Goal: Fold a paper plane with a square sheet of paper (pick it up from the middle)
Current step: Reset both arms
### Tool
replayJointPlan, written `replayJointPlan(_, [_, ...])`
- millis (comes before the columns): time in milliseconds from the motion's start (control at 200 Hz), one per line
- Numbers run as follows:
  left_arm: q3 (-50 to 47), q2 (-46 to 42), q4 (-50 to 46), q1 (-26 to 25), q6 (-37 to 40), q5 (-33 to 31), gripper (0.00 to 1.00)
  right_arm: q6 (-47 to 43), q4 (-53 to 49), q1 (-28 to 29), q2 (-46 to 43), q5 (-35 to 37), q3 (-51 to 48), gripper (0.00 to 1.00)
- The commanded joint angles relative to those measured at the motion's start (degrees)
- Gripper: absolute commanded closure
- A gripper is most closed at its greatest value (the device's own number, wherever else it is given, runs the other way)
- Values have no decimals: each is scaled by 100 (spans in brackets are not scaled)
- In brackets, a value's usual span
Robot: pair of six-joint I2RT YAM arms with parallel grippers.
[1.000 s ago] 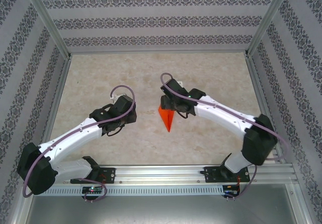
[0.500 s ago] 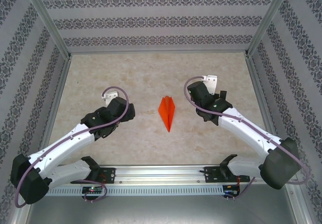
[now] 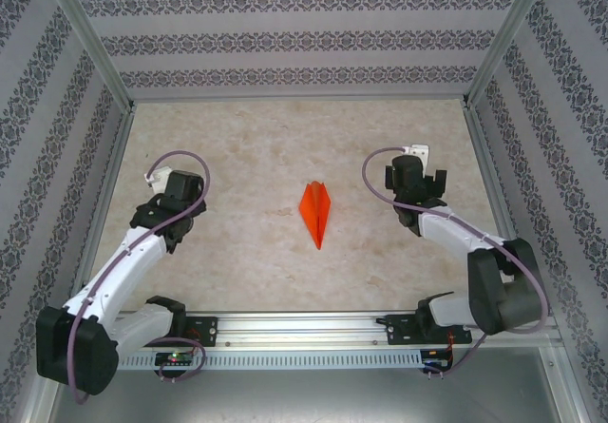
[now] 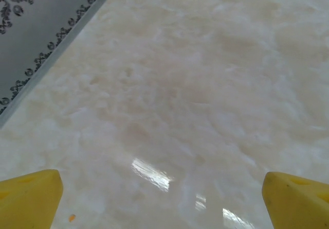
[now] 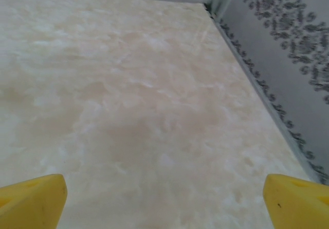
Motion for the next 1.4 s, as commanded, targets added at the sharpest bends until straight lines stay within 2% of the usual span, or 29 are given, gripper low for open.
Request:
replayJointPlan(0, [-119, 90, 753, 357, 469, 133, 0, -582, 2043, -179, 362, -902, -462, 2])
replayJointPlan(55, [-191, 119, 1058, 398, 660, -16, 0, -704, 1740, -189, 334, -1046, -359, 2])
replayJointPlan(160, [-540, 210, 2053, 429, 1209, -247, 0, -1060, 3040, -368, 221, -1496, -1006, 2])
replayJointPlan(225, [-816, 291, 2826, 426, 1633, -145, 0, -714, 3697, -634, 292, -1398, -1286, 2])
replayJointPlan(295, [-1076, 415, 3580, 421, 1957, 12, 0, -51, 3846, -1385, 534, -2311, -1298, 2])
replayJointPlan(345, [-1266, 536, 4114, 424, 2196, 79, 0, -124, 4739, -1441, 897, -2683, -1511, 2])
replayJointPlan(420, [-1450, 743, 4736, 427, 2368, 12, 0, -333, 3963, -1218, 634, -2439, -1360, 3])
replayJointPlan(485, [-1597, 1014, 5414, 429, 2650, 177, 0, -171, 4304, -1326, 800, -2420, -1382, 2])
replayJointPlan(555, [-1604, 1366, 5874, 430, 2972, 344, 0, -202, 3938, -1328, 671, -2401, -1317, 2])
replayJointPlan(609, [-1732, 1554, 6488, 429, 3078, 522, 0, -218, 4248, -1268, 741, -2206, -1398, 2])
replayJointPlan(669, [-1873, 1769, 7208, 472, 3018, 821, 0, -147, 4066, -1253, 693, -2071, -1357, 2])
replayJointPlan(839, [-1695, 2445, 7760, 597, 3262, 1569, 0, -148, 4143, -1266, 717, -2076, -1377, 2])
replayJointPlan(949, [-1982, 3015, 8828, 734, 3250, 1905, 0, -142, 4122, -1268, 711, -2087, -1373, 2])
replayJointPlan(1004, [-1900, 2894, 8376, 800, 3176, 2033, 0, -145, 4128, -1271, 710, -2093, -1373, 2])
replayJointPlan(1049, [-1946, 2980, 8662, 819, 3198, 2035, 0, -144, 4120, -1272, 710, -2097, -1377, 2])
replayJointPlan(1094, [-1882, 2914, 8396, 819, 3173, 2045, 0, -145, 4120, -1279, 709, -2102, -1373, 2])
replayJointPlan(1394, [-1896, 2933, 8461, 807, 3258, 2178, 0, -147, 4146, -1279, 701, -2106, -1391, 2])
